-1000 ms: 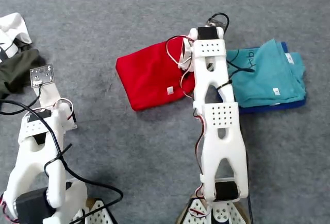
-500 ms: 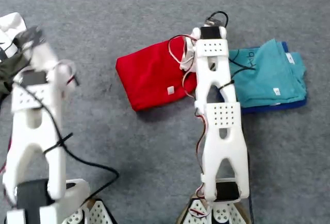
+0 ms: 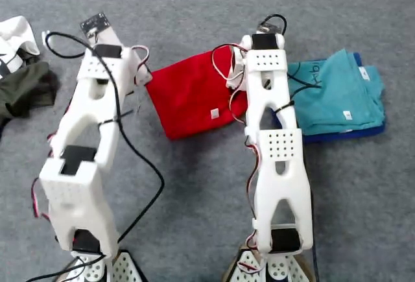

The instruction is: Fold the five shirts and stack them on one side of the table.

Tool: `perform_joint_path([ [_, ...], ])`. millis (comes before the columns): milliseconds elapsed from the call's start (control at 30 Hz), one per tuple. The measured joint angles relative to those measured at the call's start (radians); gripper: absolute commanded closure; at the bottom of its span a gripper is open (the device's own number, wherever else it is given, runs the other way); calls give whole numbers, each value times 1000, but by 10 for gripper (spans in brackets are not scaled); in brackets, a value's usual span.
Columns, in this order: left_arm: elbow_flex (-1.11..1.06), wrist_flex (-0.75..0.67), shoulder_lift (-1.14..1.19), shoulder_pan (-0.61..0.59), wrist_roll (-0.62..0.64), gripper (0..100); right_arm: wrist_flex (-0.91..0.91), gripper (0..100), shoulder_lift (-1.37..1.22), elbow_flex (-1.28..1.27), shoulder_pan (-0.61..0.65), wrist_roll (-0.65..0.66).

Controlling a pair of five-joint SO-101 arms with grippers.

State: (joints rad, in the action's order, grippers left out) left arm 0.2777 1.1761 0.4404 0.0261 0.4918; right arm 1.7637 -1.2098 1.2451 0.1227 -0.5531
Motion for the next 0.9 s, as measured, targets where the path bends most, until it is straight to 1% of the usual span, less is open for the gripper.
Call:
perform_joint_path([
  [33, 60, 17, 32, 2, 5, 861, 0, 997, 0, 0, 0, 0],
  [167, 247, 69, 158, 5, 12, 799, 0, 997, 0, 0, 0, 0],
  [367, 436, 170, 359, 5, 12, 798, 0, 997, 0, 0, 0, 0],
  [533, 591, 253, 468, 5, 12, 798, -2, 997, 0, 0, 0, 0],
  [733, 695, 272, 563, 5, 12, 798, -2, 997, 0, 0, 0, 0],
  [800, 707, 272, 578, 5, 12, 816, -2, 997, 0, 0, 0, 0],
  [900, 724, 269, 598, 15, 14, 884, -2, 997, 0, 0, 0, 0],
])
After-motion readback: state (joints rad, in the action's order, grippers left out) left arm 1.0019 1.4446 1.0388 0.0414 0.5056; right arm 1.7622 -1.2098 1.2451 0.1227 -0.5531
